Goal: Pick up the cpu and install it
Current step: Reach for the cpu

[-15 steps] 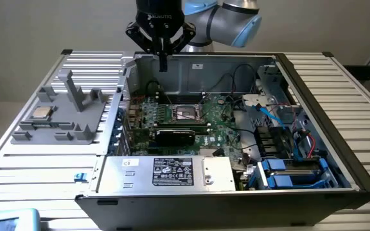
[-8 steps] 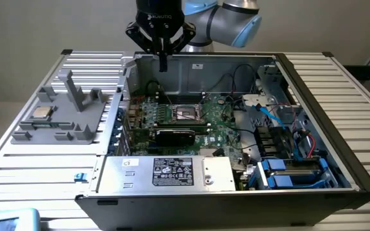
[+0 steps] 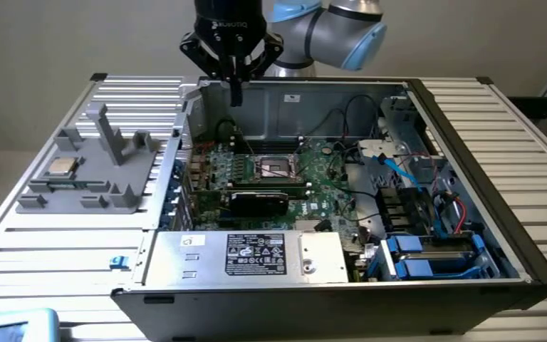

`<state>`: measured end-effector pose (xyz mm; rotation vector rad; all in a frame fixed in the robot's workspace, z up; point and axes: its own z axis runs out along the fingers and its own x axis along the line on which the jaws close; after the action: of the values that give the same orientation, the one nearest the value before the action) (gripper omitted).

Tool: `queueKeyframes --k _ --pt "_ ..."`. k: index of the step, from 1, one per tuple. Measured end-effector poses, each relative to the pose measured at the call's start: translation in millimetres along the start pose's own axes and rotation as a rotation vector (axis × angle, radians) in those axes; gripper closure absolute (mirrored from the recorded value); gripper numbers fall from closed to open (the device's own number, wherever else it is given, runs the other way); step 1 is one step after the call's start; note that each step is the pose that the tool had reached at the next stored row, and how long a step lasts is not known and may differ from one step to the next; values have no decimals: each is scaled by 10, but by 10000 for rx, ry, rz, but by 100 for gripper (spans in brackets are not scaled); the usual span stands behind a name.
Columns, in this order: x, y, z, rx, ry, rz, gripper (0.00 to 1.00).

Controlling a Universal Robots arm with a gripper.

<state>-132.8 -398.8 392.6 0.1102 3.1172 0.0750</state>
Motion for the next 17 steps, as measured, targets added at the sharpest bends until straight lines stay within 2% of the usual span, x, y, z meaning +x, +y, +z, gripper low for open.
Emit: queueKeyframes --k 17 --pt "772 -54 -7 0 -7 0 89"
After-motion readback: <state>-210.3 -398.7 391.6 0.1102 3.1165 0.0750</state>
